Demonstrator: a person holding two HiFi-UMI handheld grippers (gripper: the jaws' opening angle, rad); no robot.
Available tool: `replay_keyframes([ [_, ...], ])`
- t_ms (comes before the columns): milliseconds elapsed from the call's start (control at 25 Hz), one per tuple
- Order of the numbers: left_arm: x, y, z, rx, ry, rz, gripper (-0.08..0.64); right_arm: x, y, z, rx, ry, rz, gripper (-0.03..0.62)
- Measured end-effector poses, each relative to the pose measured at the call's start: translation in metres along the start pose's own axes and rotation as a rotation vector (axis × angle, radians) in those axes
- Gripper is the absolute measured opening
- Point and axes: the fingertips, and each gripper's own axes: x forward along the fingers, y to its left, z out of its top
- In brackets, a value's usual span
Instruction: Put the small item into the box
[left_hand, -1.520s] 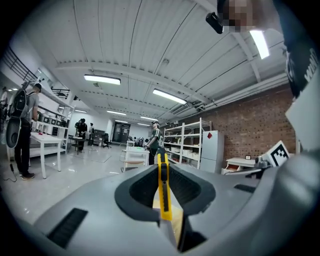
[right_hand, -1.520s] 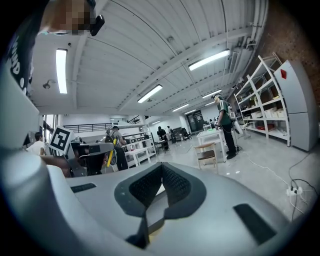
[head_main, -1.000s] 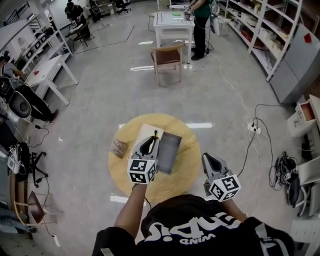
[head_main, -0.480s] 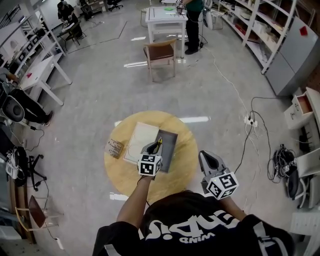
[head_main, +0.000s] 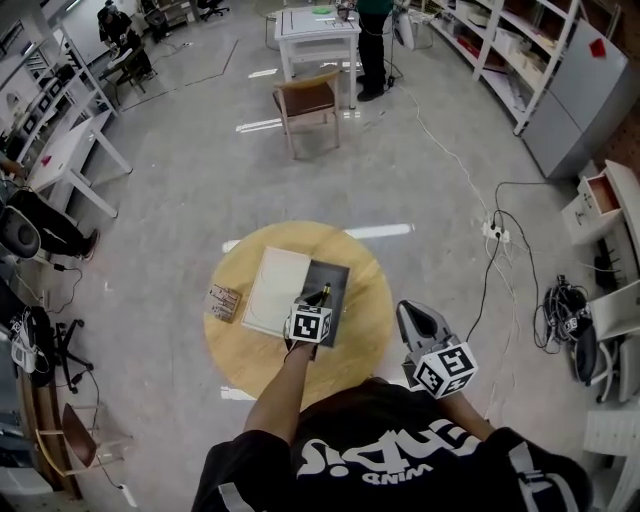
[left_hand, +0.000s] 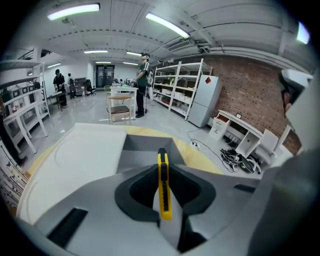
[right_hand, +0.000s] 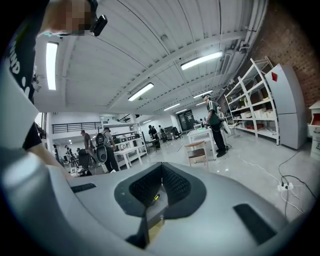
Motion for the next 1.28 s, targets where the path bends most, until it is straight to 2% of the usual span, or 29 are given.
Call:
replay_keyframes([
  [160,0.016,-0.004,-0.015,0.012,0.079,-0.011,0.071,-0.001,-0.008,0.0,0.006,0.002,-0.025,0.003],
  [320,0.026,-0.004,-0.023,-0.011,0.14,-0.032,0.071,-0.002,-0.015,0.0,0.012,0.001,-0.05,0.003],
  [480,0.037,-0.002,-0.032,0.01,0.213,-0.021,0.071,-0.004,-0.023,-0.001,0.015,0.005,-0.076,0.003],
  [680,0.046,0.0,-0.037,-0.02,0.263,-0.01,0.071,-0.007,-0.03,-0.003,0.022,0.01,-0.093,0.003],
  [1080,0.053,0.001,-0.042,0.007,0.266,0.007,0.072,-0.005,-0.029,-0.006,0.02,0.018,-0.086,0.003],
  [1200,0.056,-0.001,-0.043,-0.001,0.249,-0.011,0.091,-0.004,-0.027,-0.006,0.021,0.018,-0.084,0.003],
  [1280,0.048,0.002,-0.036,0.02,0.244,0.003,0.101,-0.004,-0.025,-0.006,0.02,0.018,-0.085,0.003],
])
